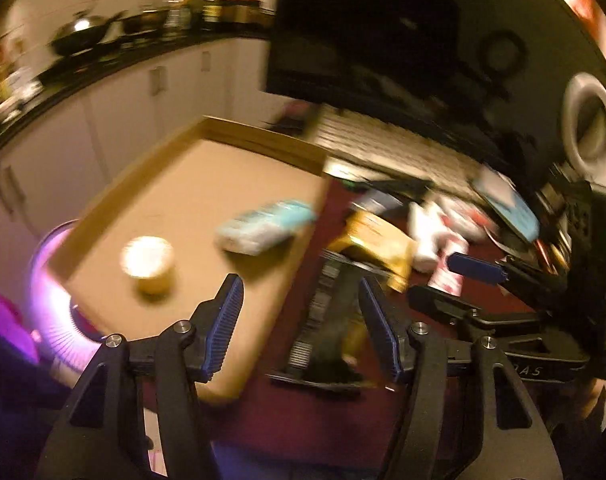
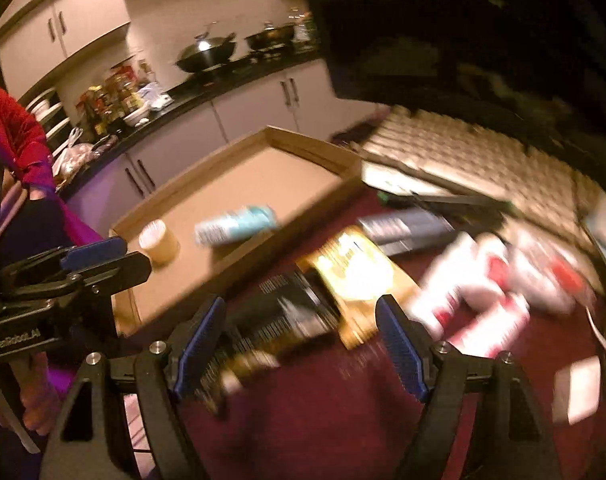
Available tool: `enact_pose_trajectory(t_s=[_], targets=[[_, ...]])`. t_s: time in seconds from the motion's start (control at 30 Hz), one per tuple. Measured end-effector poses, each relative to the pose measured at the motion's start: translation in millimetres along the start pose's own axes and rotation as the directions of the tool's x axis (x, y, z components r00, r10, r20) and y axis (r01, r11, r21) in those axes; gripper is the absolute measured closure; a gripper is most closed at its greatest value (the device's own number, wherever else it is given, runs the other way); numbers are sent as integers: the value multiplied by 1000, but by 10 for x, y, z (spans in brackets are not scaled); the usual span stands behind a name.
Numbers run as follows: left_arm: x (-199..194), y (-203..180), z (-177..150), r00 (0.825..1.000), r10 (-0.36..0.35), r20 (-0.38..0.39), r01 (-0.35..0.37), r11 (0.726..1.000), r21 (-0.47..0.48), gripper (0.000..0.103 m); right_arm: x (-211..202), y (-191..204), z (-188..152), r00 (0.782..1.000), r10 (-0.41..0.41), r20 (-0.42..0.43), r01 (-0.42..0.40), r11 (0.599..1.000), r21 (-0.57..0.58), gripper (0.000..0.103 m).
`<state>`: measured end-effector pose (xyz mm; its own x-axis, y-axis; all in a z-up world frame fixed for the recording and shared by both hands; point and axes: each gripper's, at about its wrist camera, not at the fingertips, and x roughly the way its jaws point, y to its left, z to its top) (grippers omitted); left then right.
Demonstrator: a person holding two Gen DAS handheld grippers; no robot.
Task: Organize objects
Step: 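Grasp the black snack bag with the left tool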
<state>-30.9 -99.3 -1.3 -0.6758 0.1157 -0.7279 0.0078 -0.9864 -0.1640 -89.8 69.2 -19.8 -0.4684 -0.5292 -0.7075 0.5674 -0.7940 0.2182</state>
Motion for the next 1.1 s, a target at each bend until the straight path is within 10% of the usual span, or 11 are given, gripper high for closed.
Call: enact_pose_trajectory(t_s=[0.7,1.1], targets=[[835,-413,-139,979,63,-193,-35,989,145,43,-445,-1067,-509,993,-120,-3,117,962,246,25],[728,-470,-200,976,49,-211,-22,991,129,76,11,-1101,-279,977,-193,-94,213,928,304,33]])
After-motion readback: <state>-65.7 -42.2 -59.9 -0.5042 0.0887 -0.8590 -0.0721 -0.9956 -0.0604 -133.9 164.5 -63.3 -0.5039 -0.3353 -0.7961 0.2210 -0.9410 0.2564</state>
